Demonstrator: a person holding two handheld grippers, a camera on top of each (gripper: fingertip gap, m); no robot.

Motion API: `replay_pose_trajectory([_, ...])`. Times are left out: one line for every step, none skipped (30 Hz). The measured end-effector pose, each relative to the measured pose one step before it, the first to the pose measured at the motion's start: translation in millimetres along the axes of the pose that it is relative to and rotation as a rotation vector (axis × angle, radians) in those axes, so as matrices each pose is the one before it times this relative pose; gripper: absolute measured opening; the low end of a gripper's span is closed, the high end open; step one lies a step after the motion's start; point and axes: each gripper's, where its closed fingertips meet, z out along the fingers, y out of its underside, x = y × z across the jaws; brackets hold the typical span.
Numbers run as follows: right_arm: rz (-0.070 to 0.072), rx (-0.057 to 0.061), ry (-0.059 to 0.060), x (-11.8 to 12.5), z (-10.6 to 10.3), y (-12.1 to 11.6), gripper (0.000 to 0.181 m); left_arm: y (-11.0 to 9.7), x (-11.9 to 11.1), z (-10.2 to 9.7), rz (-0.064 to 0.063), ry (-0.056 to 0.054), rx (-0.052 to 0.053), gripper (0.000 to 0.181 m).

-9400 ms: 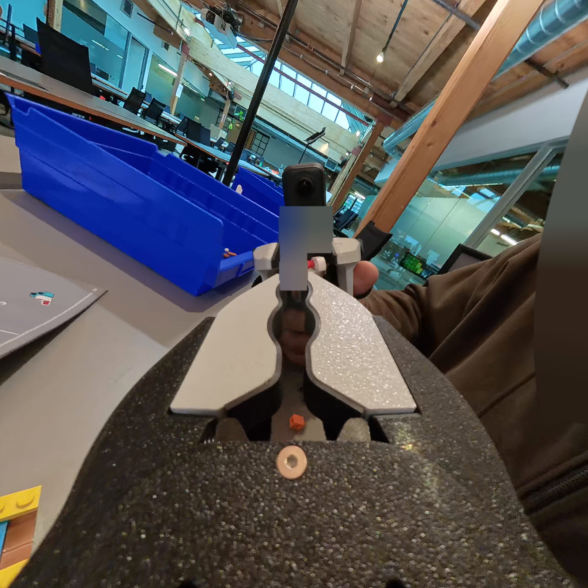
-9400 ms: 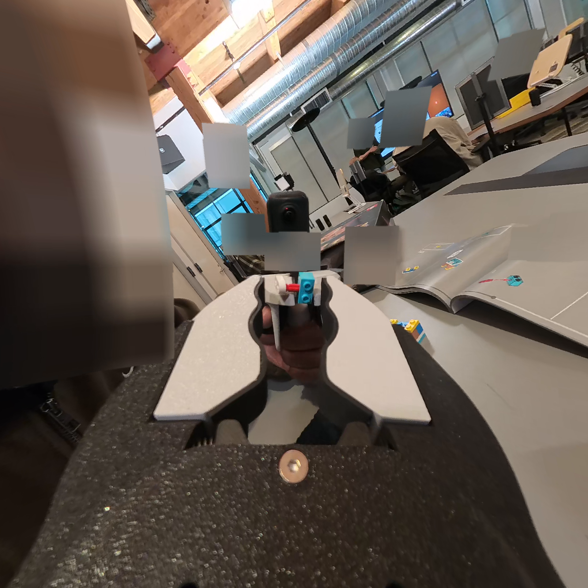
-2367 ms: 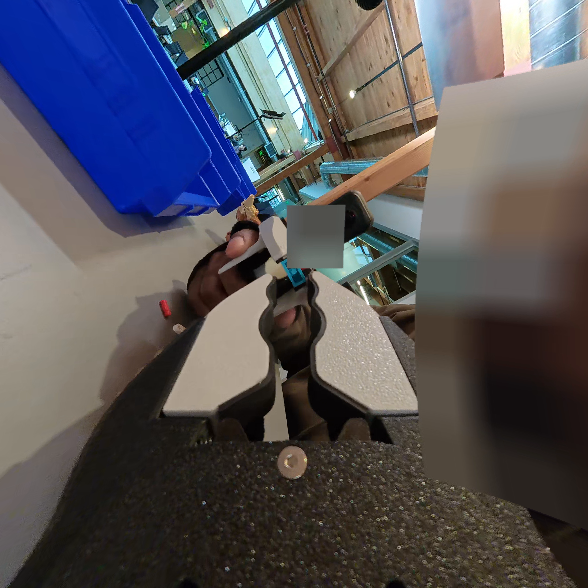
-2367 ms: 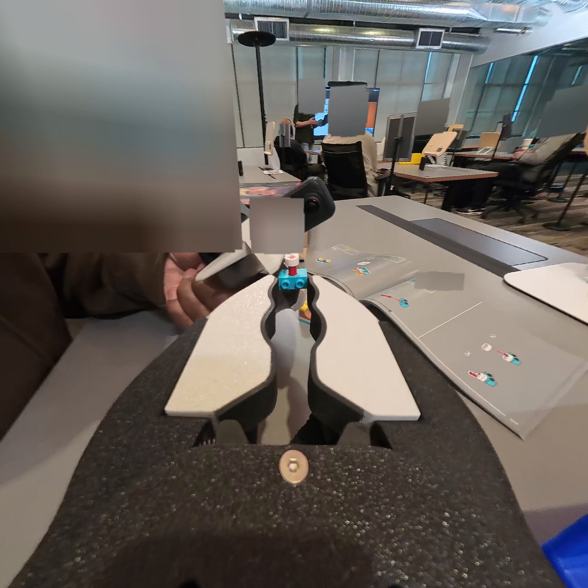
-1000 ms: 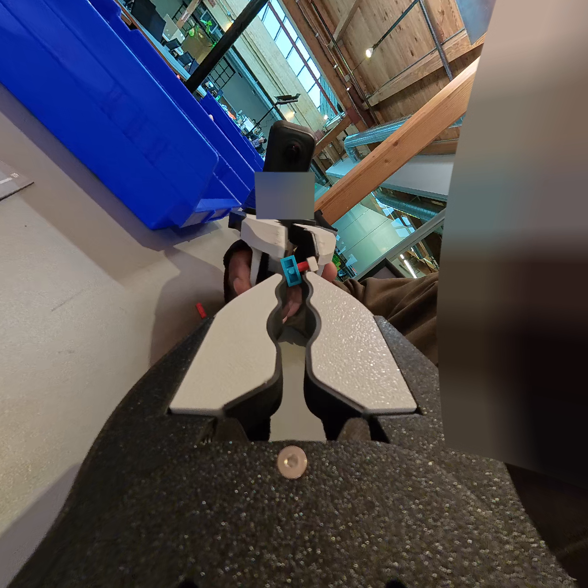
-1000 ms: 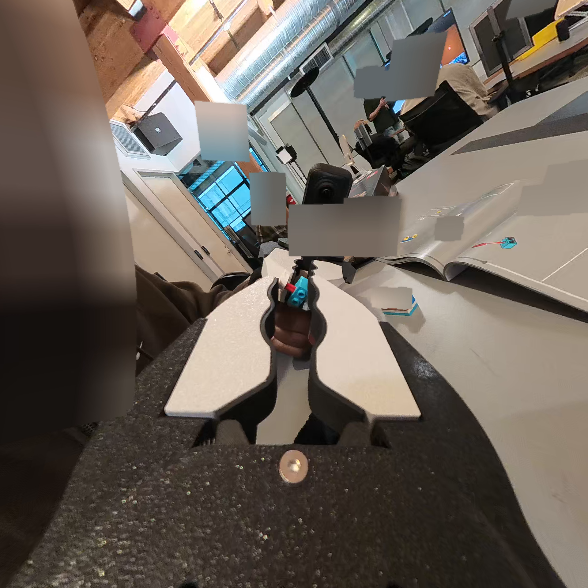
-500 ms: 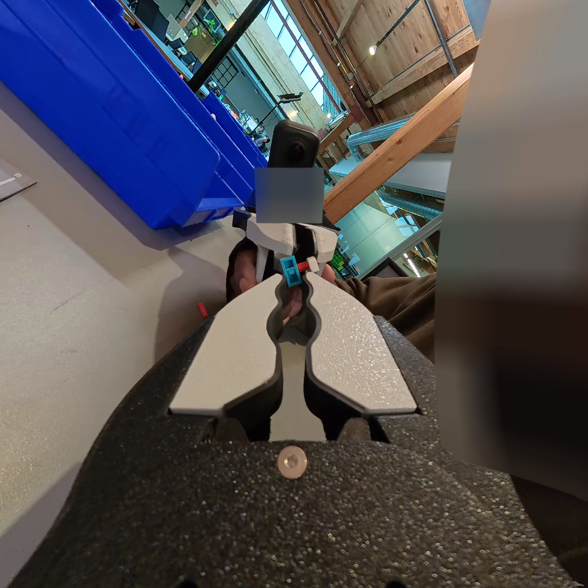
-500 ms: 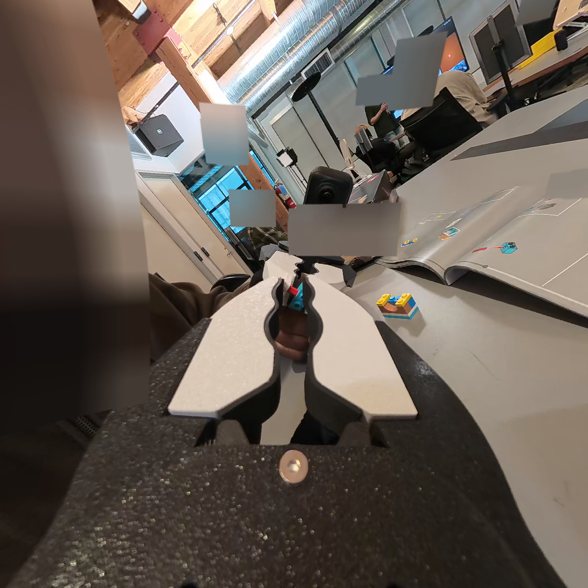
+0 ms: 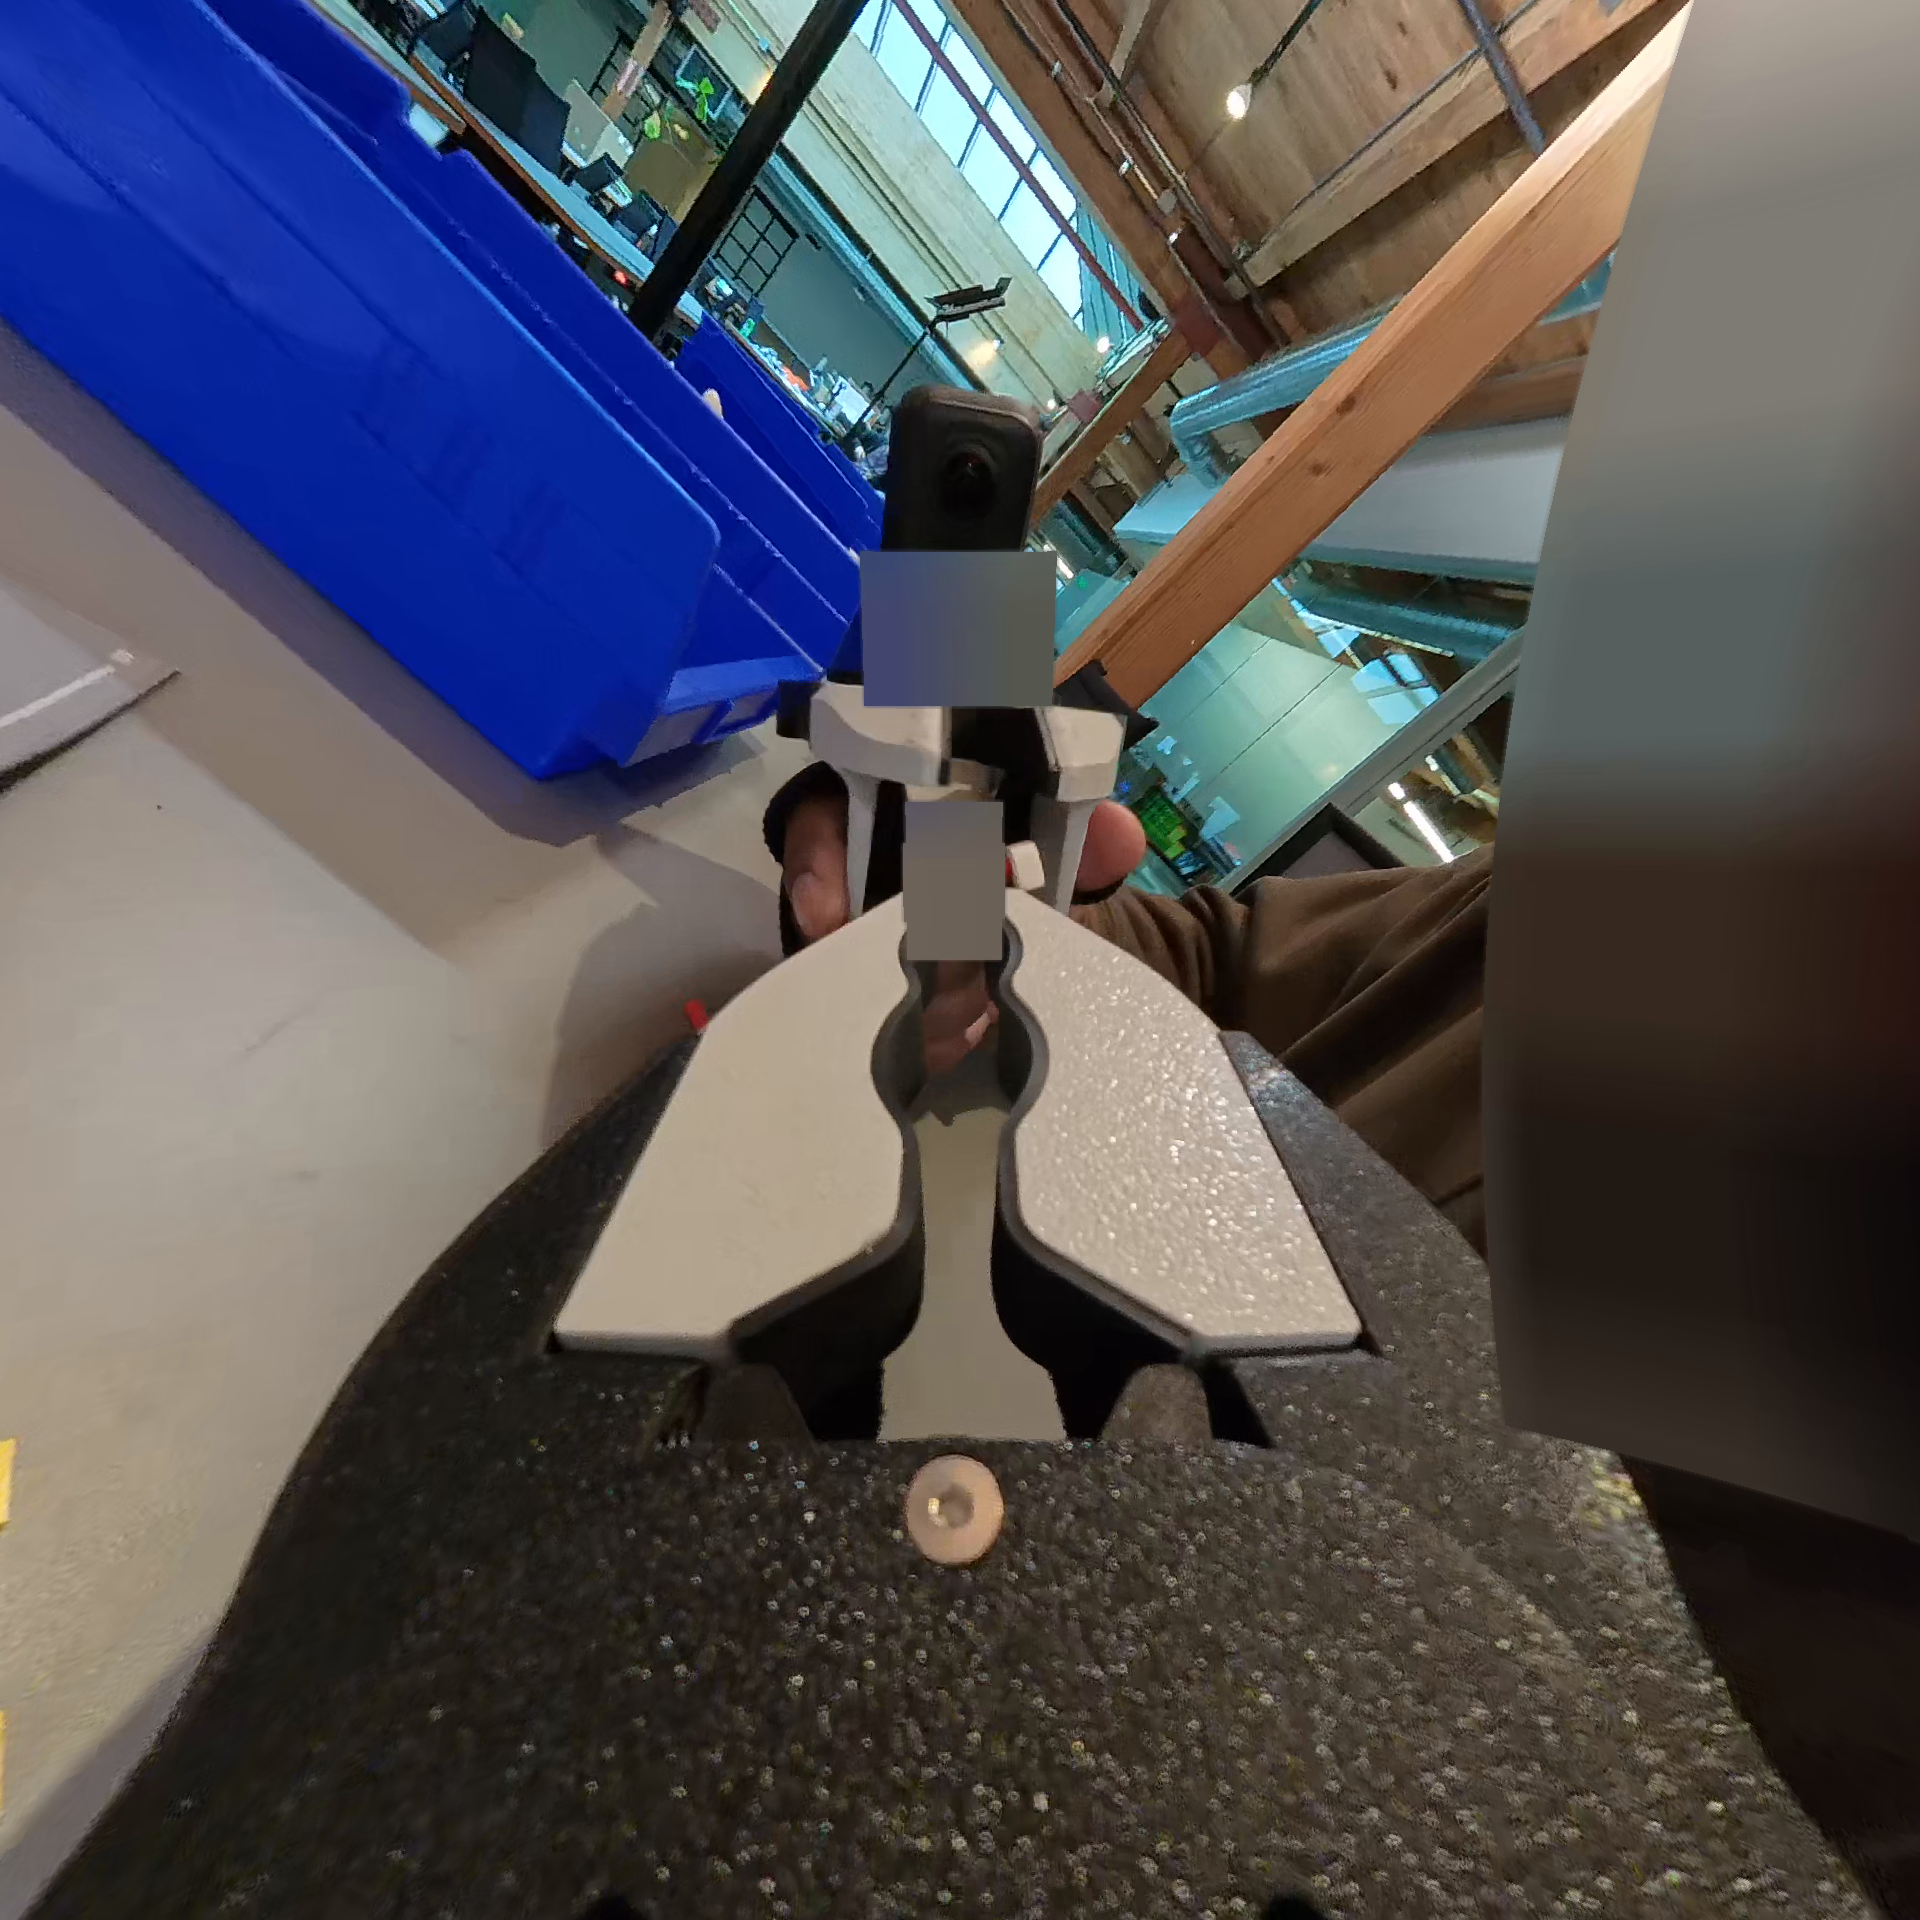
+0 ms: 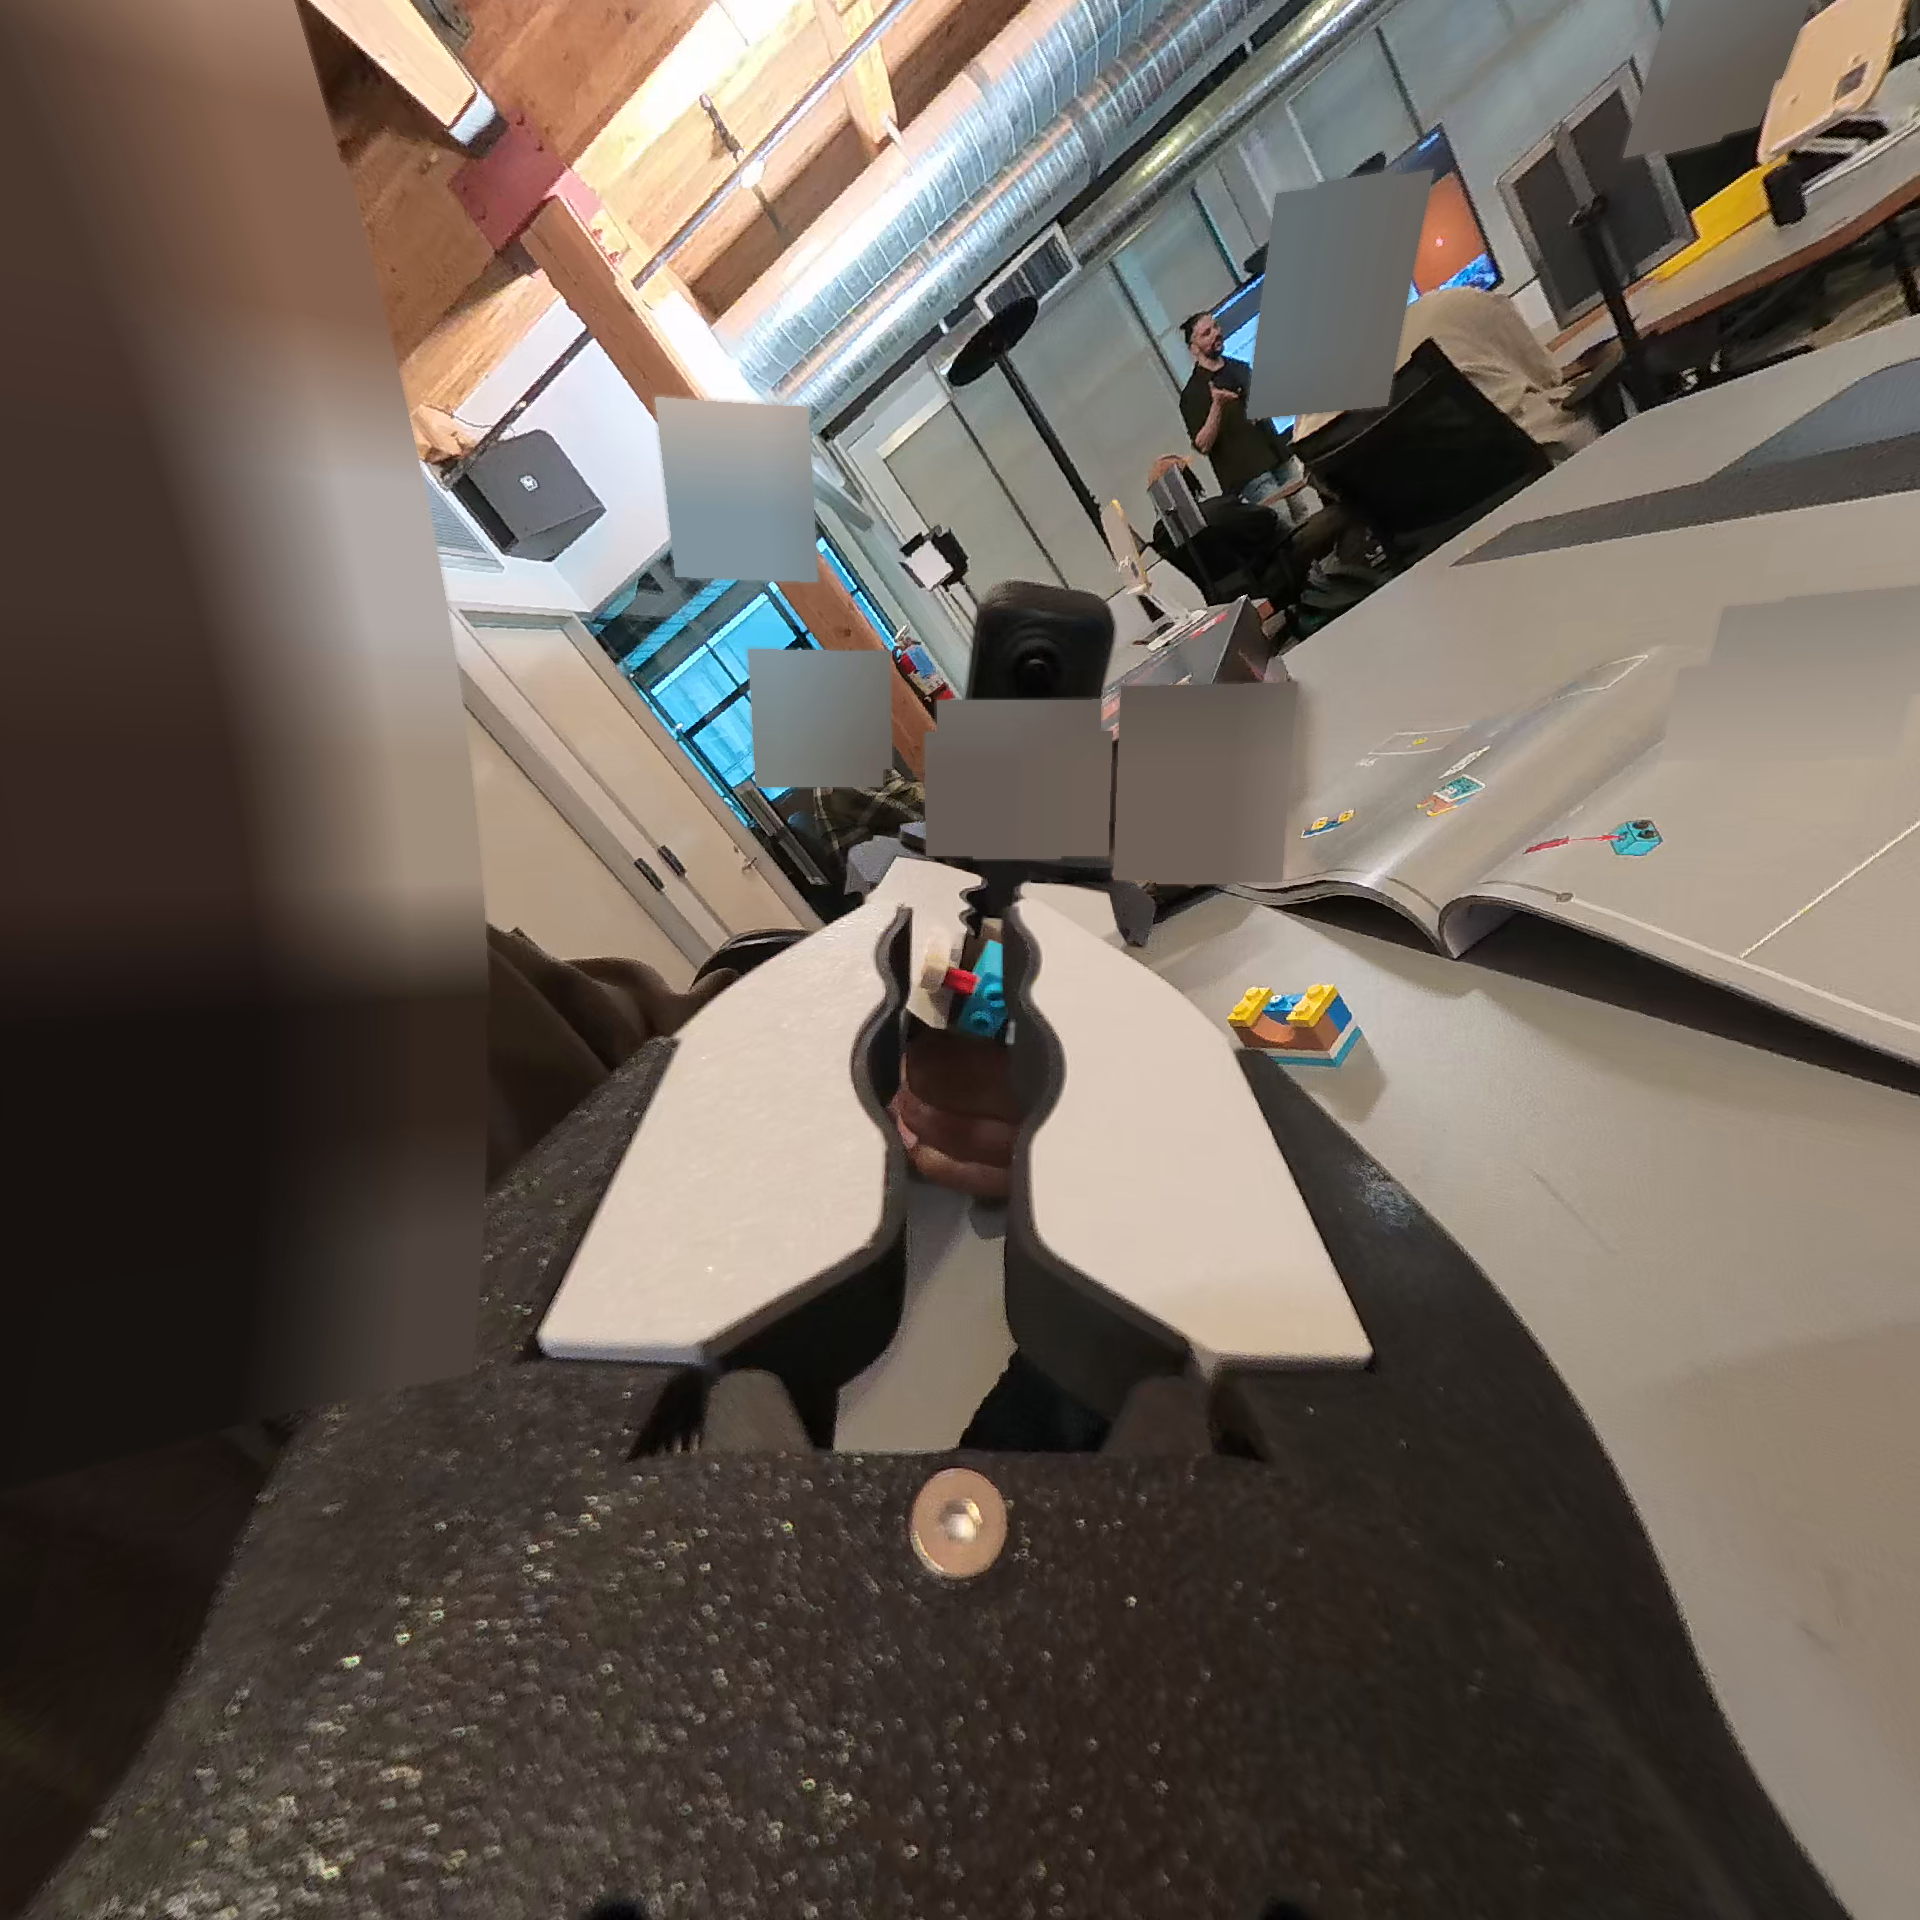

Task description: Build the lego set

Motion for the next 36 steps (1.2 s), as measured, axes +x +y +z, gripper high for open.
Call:
replay_pose_trajectory([-0.0021, -0.0102, 0.0022, 0.48, -0.14, 0.81, 0.018, -0.60, 0.50, -0.05, 0.0217, -0.0066, -0.0008, 0.008])
replay_pose_trajectory([-0.0024, -0.0178, 0.0070, 1.05, 0.47, 2.11, 0.023, 0.01, 0.18, -0.03, 0.0212, -0.0091, -0.0048, 0.008])
replay_pose_trajectory([-0.0038, -0.0186, 0.0051, 0.71, 0.87, 2.56, 0.027, 0.46, -0.06, 0.21, 0.0212, -0.0107, -0.0066, 0.008])
replay_pose_trajectory([-0.0047, -0.0143, -0.0025, -0.64, 1.11, 2.24, 0.028, 0.52, 0.05, 0.29, 0.0160, -0.0081, -0.0062, 0.008])
replay_pose_trajectory([-0.0021, -0.0111, -0.0031, -0.80, 1.18, 1.93, 0.028, 0.44, 0.78, 0.48, 0.0092, -0.0018, -0.0045, 0.008])
replay_pose_trajectory([-0.0007, -0.0073, -0.0017, -0.47, 0.86, 1.51, 0.027, -0.07, 1.05, 0.32, 0.0041, 0.0036, 0.0011, 0.009])
replay_pose_trajectory([-0.0001, -0.0011, -0.0028, -0.44, 0.37, 0.64, 0.025, -0.53, 0.57, 0.05, -0.0008, 0.0031, 0.0037, 0.009])
replay_pose_trajectory([0.0027, 0.0028, -0.0047, -0.54, -0.06, -0.11, 0.023, -0.39, -0.41, -0.28, -0.0018, -0.0005, 0.0028, 0.008])
replay_pose_trajectory([0.0034, 0.0015, -0.0050, -0.44, -0.01, -0.16, 0.020, -0.38, -0.46, -0.34, -0.0036, 0.0004, 0.0028, 0.008])
replay_pose_trajectory([0.0015, 0.0004, -0.0014, -0.01, -0.07, -0.03, 0.019, 0.01, -0.10, -0.22, -0.0040, 0.0021, 0.0007, 0.008])
replay_pose_trajectory([0.0011, 0.0004, -0.0022, -0.13, 0.00, 0.02, 0.019, 0.08, 0.26, 0.23, -0.0005, 0.0017, 0.0005, 0.008])
replay_pose_trajectory([0.0025, 0.0018, -0.0044, -0.38, -0.20, -0.20, 0.019, -0.17, 0.39, 0.15, 0.0015, 0.0016, 0.0012, 0.008])
replay_pose_trajectory([0.0022, 0.0025, -0.0053, -0.51, 0.06, -0.22, 0.019, -0.11, 0.53, 0.17, 0.0031, 0.0013, 0.0006, 0.008])
replay_pose_trajectory([0.0001, 0.0023, -0.0038, -0.46, 0.01, -0.23, 0.019, -0.19, 0.37, 0.14, 0.0043, -0.0002, 0.0000, 0.008])
replay_pose_trajectory([-0.0019, 0.0024, -0.0036, -0.47, -0.05, -0.13, 0.019, -0.22, 0.60, -0.01, 0.0041, 0.0015, 0.0010, 0.008])
replay_pose_trajectory([-0.0028, 0.0031, -0.0024, -0.42, 0.02, -0.22, 0.019, -0.18, 0.22, 0.19, 0.0024, -0.0001, 0.0019, 0.008])
replay_pose_trajectory([-0.0005, 0.0033, -0.0005, 0.00, 0.00, -0.26, 0.019, -0.21, -0.05, 0.06, -0.0004, -0.0010, 0.0019, 0.008])
replay_pose_trajectory([0.0020, 0.0041, -0.0007, 0.16, 0.06, -0.23, 0.019, -0.25, -0.11, -0.07, -0.0023, 0.0002, 0.0019, 0.008])
replay_pose_trajectory([0.0026, 0.0055, 0.0003, 0.30, 0.14, -0.34, 0.019, -0.31, -0.18, -0.09, -0.0038, 0.0011, 0.0026, 0.008])
replay_pose_trajectory([0.0028, 0.0064, 0.0026, 0.50, 0.00, -0.44, 0.019, -0.63, -0.02, -0.06, -0.0038, 0.0024, 0.0049, 0.008])
replay_pose_trajectory([0.0020, 0.0069, 0.0038, 0.65, -0.09, -0.62, 0.019, -0.70, 0.12, 0.09, -0.0057, 0.0050, 0.0062, 0.008])
replay_pose_trajectory([0.0009, 0.0065, 0.0029, 0.44, -0.10, -0.56, 0.019, -0.36, -0.13, 0.12, -0.0125, 0.0049, 0.0060, 0.008])
replay_pose_trajectory([0.0016, 0.0062, 0.0012, 0.29, -0.07, -0.47, 0.019, -0.43, -0.02, 0.03, -0.0152, 0.0080, 0.0071, 0.008])
replay_pose_trajectory([0.0031, 0.0059, -0.0006, -0.27, 0.08, -0.49, 0.019, -0.36, 0.58, 0.11, -0.0159, 0.0109, 0.0066, 0.009])
replay_pose_trajectory([0.0029, 0.0069, 0.0006, -0.05, -0.01, -0.57, 0.019, -0.36, 0.71, 0.22, -0.0133, 0.0114, 0.0052, 0.010])
replay_pose_trajectory([0.0023, 0.0075, 0.0034, 0.29, -0.09, -0.75, 0.019, 0.18, 1.32, 0.49, -0.0081, 0.0127, 0.0010, 0.013])
replay_pose_trajectory([0.0020, 0.0057, 0.0049, 0.78, -0.23, -0.62, 0.019, 0.46, 1.35, 0.85, -0.0045, 0.0105, -0.0025, 0.018])
replay_pose_trajectory([0.0012, 0.0071, 0.0043, 0.67, -0.53, -0.95, 0.019, 0.80, 1.63, 0.99, -0.0009, 0.0091, -0.0037, 0.022])
replay_pose_trajectory([0.0006, 0.0074, 0.0033, 0.46, -0.55, -1.05, 0.019, 0.42, 1.07, 1.02, 0.0017, 0.0038, -0.0019, 0.025])
replay_pose_trajectory([-0.0006, 0.0060, 0.0045, 0.54, -0.40, -0.95, 0.019, -0.77, -0.20, 0.56, 0.0062, -0.0061, 0.0061, 0.025])
replay_pose_trajectory([-0.0021, 0.0058, 0.0039, 0.49, -0.28, -0.82, 0.019, -2.10, -0.63, -0.22, 0.0076, -0.0088, 0.0153, 0.025])
replay_pose_trajectory([-0.0036, 0.0050, 0.0027, 0.00, -0.05, -0.55, 0.019, -2.52, -0.31, -0.62, 0.0005, -0.0039, 0.0182, 0.025])
replay_pose_trajectory([-0.0058, 0.0018, 0.0036, -0.09, 0.18, -0.11, 0.019, -2.12, -0.41, -0.57, -0.0089, -0.0002, 0.0159, 0.024])
replay_pose_trajectory([-0.0079, 0.0004, 0.0051, -0.07, 0.51, 0.17, 0.019, -1.63, -0.68, -0.58, -0.0125, 0.0009, 0.0136, 0.023])
replay_pose_trajectory([-0.0080, 0.0009, 0.0047, -0.23, 0.44, 0.27, 0.019, -0.86, -0.87, -0.42, -0.0101, -0.0003, 0.0093, 0.021])
replay_pose_trajectory([-0.0066, 0.0009, 0.0037, -0.23, 0.49, 0.24, 0.019, -0.69, -0.60, -0.19, -0.0058, -0.0002, 0.0083, 0.019])
